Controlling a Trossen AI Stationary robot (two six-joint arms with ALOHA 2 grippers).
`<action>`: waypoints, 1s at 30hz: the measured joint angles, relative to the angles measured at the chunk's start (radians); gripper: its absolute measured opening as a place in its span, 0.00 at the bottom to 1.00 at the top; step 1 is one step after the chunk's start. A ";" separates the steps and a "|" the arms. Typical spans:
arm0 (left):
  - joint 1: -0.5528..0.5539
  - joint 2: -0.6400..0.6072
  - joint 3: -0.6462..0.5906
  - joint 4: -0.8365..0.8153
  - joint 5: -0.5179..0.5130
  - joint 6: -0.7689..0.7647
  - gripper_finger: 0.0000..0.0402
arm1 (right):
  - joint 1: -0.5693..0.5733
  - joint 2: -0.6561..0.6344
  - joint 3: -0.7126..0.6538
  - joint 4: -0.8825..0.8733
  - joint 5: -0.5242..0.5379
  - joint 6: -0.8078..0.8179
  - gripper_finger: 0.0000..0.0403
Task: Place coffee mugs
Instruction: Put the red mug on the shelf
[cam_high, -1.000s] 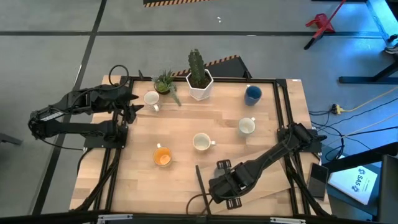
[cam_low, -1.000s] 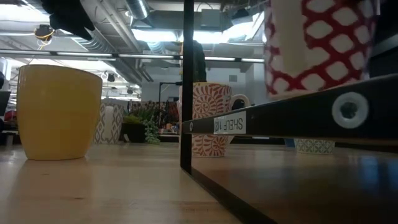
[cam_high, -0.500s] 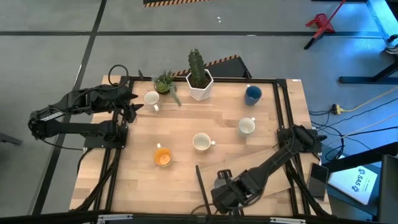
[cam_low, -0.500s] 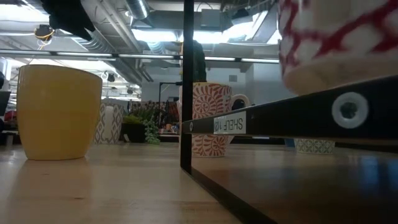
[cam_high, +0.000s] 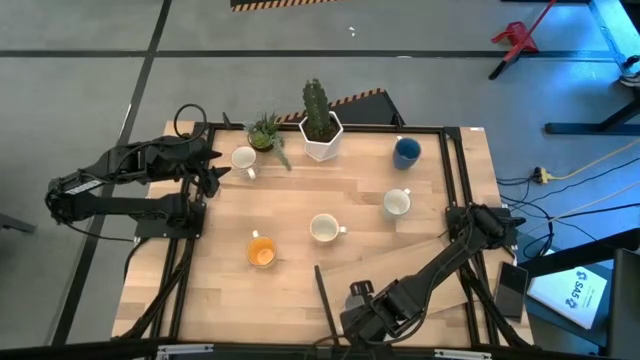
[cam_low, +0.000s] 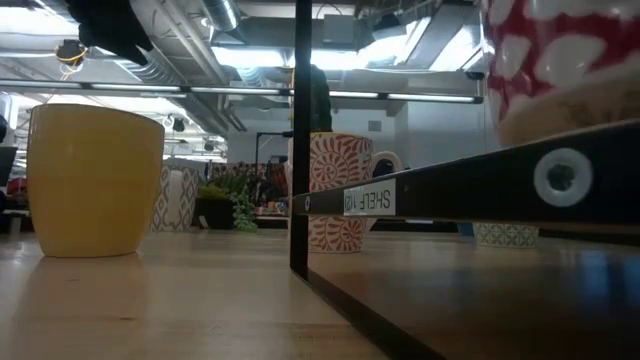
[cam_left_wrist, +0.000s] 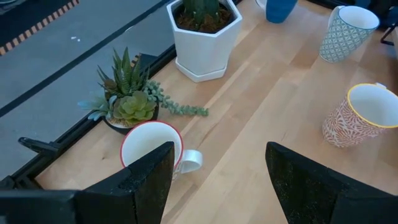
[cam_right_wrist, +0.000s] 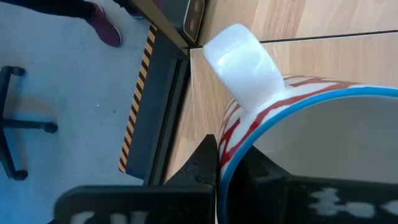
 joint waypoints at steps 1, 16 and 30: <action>0.000 0.000 0.000 0.000 0.000 0.000 0.62 | 0.000 0.001 0.000 0.001 0.000 -0.001 0.01; 0.000 0.000 0.000 -0.003 -0.004 0.000 0.62 | 0.000 0.023 0.002 -0.004 -0.015 -0.078 0.05; 0.000 0.000 0.000 -0.003 -0.027 0.000 0.62 | 0.000 0.026 0.000 0.008 -0.034 -0.105 0.16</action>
